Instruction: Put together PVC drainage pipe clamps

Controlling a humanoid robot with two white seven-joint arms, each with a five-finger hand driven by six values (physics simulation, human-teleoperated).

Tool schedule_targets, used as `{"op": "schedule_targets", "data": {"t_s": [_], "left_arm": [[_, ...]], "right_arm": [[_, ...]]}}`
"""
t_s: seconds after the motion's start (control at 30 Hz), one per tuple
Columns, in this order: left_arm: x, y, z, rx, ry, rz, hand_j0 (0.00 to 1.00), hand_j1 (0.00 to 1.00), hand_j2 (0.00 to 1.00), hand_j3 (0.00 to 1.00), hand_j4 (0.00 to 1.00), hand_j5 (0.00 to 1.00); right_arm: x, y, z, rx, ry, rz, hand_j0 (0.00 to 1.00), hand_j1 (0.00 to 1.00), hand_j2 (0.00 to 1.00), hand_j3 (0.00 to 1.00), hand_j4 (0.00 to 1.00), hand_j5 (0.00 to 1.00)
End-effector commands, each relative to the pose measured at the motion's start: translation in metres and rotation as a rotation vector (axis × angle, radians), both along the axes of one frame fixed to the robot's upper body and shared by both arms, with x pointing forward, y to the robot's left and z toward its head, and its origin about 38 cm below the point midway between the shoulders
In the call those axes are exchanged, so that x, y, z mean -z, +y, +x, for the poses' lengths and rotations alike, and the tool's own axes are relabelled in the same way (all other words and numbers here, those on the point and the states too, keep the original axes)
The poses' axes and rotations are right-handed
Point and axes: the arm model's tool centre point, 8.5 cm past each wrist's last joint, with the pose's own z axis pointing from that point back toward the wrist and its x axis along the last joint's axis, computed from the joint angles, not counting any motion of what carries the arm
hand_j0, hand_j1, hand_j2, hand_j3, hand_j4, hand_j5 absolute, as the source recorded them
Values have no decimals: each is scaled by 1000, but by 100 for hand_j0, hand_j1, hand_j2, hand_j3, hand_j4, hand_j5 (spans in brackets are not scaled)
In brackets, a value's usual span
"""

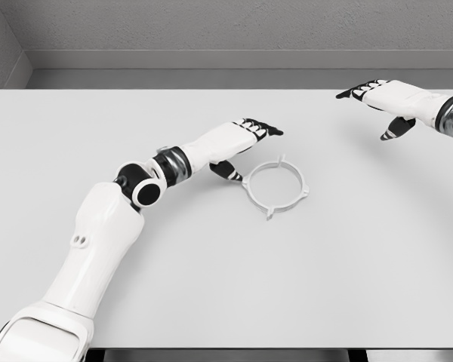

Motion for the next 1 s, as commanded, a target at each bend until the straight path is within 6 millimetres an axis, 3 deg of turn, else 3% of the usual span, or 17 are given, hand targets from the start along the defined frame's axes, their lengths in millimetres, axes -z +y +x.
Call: {"op": "schedule_targets", "data": {"t_s": [0.0, 0.27, 0.4, 0.5, 0.6, 0.63, 0.7, 0.73, 0.83, 0.9, 0.97], "left_arm": [[0, 0, 0, -1, 2, -7, 100, 100, 100, 100, 100, 100], [-8, -4, 0, 13, -11, -18, 100, 100, 100, 100, 100, 100], [-33, 16, 9, -42, -66, -83, 100, 100, 100, 100, 100, 100], [-69, 46, 7, -111, -159, -189, 100, 100, 100, 100, 100, 100], [-111, 112, -18, -36, -308, -210, 100, 100, 100, 100, 100, 100], [-122, 149, -18, -76, -326, -194, 100, 100, 100, 100, 100, 100], [-110, 206, -28, -155, -284, -156, 100, 100, 100, 100, 100, 100], [-95, 244, -37, -233, -252, -108, 100, 100, 100, 100, 100, 100], [-64, 310, -42, -356, -138, 11, 100, 100, 100, 100, 100, 100], [-48, 332, -42, -409, -79, 17, 100, 100, 100, 100, 100, 100], [-46, 337, -43, -424, -73, 13, 100, 100, 100, 100, 100, 100]], "right_arm": [[-1, -1, 0, 3, -1, 4, 100, 100, 100, 100, 100, 100], [-1, -1, 0, 3, -1, 3, 100, 100, 100, 100, 100, 100], [-1, -1, 0, 3, -1, 3, 100, 100, 100, 100, 100, 100], [-1, 0, 0, 1, 0, 4, 100, 100, 100, 100, 100, 100], [0, 0, 0, -1, -1, 2, 100, 100, 100, 100, 100, 100], [1, 1, 0, -2, 4, -1, 100, 100, 100, 100, 100, 100], [1, -4, -1, 5, 7, -7, 100, 100, 100, 100, 100, 100], [-2, -6, -2, 6, 2, -8, 100, 100, 100, 100, 100, 100], [-4, -2, -2, -6, -9, -5, 100, 100, 100, 100, 100, 100], [-2, -2, -2, -5, -6, -8, 100, 100, 100, 100, 100, 100], [-8, -14, -3, 15, -11, -23, 100, 100, 100, 100, 100, 100]]}}
